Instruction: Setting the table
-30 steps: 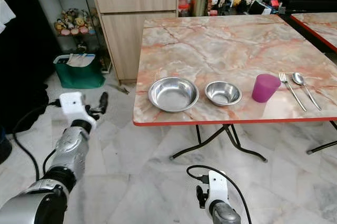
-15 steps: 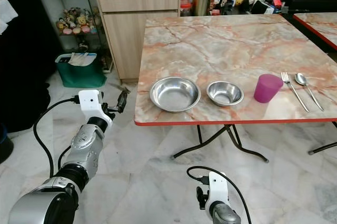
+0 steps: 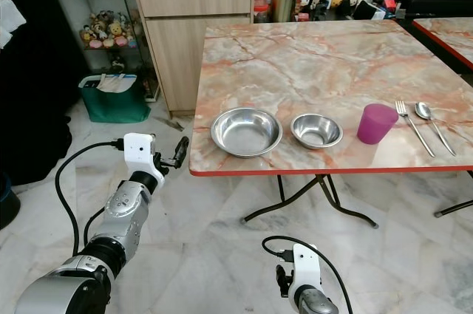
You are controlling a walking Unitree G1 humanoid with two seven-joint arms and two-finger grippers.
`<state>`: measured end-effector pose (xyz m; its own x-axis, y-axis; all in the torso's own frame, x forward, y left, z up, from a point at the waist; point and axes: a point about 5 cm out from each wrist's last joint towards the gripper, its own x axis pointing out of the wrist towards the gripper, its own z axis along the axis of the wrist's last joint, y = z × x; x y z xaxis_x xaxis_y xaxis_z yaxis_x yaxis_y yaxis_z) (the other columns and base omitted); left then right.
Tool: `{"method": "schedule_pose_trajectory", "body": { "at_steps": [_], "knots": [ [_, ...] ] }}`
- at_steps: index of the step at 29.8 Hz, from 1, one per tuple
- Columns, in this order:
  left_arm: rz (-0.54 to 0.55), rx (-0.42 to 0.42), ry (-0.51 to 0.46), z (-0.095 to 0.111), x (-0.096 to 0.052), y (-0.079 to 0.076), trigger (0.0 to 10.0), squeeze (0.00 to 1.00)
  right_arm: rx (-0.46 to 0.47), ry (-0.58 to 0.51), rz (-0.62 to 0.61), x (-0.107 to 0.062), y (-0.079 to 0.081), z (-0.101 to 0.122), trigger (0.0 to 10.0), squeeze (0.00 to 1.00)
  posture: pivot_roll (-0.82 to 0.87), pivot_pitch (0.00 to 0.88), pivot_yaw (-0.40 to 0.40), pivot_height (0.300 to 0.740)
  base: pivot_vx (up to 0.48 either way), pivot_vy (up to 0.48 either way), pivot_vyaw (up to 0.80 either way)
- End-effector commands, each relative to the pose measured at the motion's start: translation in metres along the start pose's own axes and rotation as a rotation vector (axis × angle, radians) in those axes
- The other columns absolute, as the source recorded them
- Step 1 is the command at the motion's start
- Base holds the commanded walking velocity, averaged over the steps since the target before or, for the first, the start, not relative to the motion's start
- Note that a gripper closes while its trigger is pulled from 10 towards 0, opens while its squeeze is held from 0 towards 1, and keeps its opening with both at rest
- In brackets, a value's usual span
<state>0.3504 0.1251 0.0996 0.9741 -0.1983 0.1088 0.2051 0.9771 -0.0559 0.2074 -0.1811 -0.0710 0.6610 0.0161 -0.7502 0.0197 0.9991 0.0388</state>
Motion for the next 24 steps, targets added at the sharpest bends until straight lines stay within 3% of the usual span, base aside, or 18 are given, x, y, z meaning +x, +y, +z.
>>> {"method": "schedule_pose_trajectory", "body": {
  "at_steps": [1, 7, 24],
  "knots": [
    [-0.009, 0.014, -0.004, -0.0013, -0.0020, -0.0002, 10.0, 0.00, -0.004, -0.015, 0.001, 0.0006, 0.0010, 0.0032, 10.0, 0.00, 0.07, 0.000, 0.010, 0.715, 0.000, 0.000, 0.00],
    [-0.013, 0.024, 0.000, -0.0010, -0.0013, -0.0010, 10.0, 0.00, 0.012, -0.019, -0.002, 0.0008, 0.0024, 0.0037, 10.0, 0.00, 0.06, 0.013, 0.009, 0.715, 0.000, 0.000, 0.00],
    [0.004, -0.006, -0.027, 0.0064, 0.0029, 0.0024, 10.0, 0.00, 0.011, -0.007, -0.009, 0.0000, 0.0010, -0.0001, 10.0, 0.00, 0.07, 0.025, 0.006, 0.715, 0.315, 0.000, 0.00]
  ]
}}
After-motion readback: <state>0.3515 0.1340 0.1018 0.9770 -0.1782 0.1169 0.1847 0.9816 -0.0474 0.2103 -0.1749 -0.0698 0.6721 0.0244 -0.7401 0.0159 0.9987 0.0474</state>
